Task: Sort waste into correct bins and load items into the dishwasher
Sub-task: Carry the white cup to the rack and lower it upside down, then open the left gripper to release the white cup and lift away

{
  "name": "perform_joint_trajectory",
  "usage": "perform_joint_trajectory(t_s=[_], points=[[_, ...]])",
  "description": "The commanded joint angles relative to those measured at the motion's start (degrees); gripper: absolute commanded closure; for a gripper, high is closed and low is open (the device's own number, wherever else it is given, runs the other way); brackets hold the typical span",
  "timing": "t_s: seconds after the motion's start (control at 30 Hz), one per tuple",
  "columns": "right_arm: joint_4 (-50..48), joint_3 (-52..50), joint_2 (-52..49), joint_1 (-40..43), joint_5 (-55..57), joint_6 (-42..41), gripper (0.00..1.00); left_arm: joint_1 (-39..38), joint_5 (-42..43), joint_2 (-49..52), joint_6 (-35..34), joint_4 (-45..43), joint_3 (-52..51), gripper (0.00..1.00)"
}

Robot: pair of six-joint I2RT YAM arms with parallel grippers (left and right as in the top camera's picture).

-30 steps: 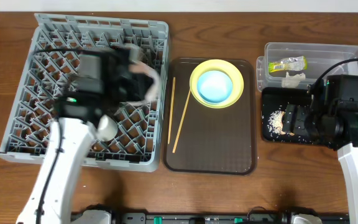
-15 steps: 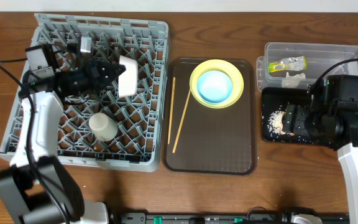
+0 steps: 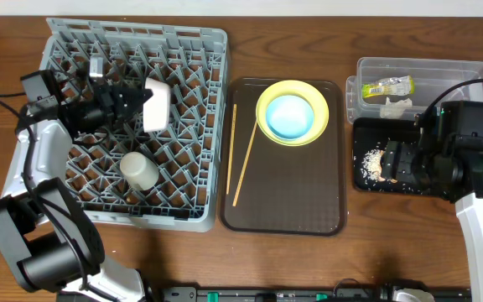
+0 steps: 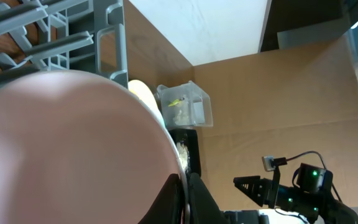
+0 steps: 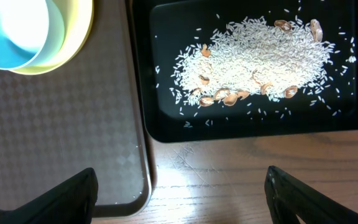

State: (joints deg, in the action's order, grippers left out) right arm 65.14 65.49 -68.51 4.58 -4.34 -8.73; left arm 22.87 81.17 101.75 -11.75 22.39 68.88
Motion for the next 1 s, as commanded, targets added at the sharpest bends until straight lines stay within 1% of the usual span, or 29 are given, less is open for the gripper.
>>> perform_joint_trajectory(t_s=[0.0,0.37,0.53,0.67,0.97], points=[[0.11,0.07,0.26,0.39,-0.20,-0.22,0.16,0.20,2.25,0.63,0.76,-0.24,1.64,0.94],[0.22,0.07,0.26,0.39,-0.20,-0.22,0.16,0.20,1.70,1.01,0.76,-0.26,1.09,0.94],[0.48,0.07,0.26,0.39,-0.22,-0.24,0.17,0.20,-2.25,1.01,0.76,-0.22,-0.09,0.94],[0.46,0.07,0.26,0.39,-0.20,-0.24,0.17,0.22,-2.67,1.03,0.76,-0.26,-0.42,0.94],[0.66,0.07,0.26,0.39,-0.22,-0.22,0.17,1.29,-14.97,1.01,0.74,1.05,-0.42,0.94]])
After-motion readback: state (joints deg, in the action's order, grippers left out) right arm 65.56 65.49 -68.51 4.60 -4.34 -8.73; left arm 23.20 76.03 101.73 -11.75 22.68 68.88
